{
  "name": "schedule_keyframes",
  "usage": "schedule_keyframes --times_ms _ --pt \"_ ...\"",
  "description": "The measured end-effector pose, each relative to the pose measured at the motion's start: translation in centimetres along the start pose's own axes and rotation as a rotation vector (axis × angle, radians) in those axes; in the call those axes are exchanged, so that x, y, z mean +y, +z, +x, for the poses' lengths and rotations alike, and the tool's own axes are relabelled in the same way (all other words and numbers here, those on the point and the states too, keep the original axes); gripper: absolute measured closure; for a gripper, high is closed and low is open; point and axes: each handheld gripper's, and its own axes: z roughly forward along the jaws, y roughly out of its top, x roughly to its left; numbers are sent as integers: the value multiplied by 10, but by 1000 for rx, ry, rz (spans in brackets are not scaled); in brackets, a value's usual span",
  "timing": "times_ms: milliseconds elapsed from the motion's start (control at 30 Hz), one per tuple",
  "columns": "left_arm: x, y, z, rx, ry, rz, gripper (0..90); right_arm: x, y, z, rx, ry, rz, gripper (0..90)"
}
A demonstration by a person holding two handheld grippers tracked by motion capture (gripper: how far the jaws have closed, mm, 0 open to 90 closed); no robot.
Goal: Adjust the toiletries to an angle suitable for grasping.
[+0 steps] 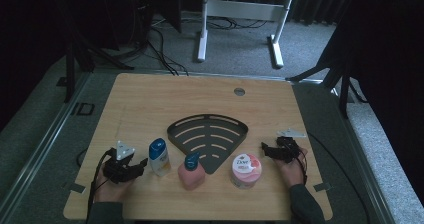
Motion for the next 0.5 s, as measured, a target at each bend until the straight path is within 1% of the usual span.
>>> schedule_keyframes --times_ms 100,133,167,233,333,433,500 --pt "-6 -1 1 -48 -14 2 443 0 0 0 0 0 0 250" --pt "-8 -2 0 -57 -17 5 444 0 0 0 0 1 0 250" --pt "-9 -3 -1 -63 -11 10 444 0 0 0 0 1 0 249" --pt "-13 -5 -3 -88 -6 5 440 0 0 0 0 0 0 250" --pt "-17 -8 -8 -117 16 5 437 0 0 0 0 0 0 250" --pt "-18 -7 -14 -146 37 3 429 0 0 0 -1 0 1 249" --pt "-17 -6 -16 -151 53 6 432 0 0 0 0 0 0 250"
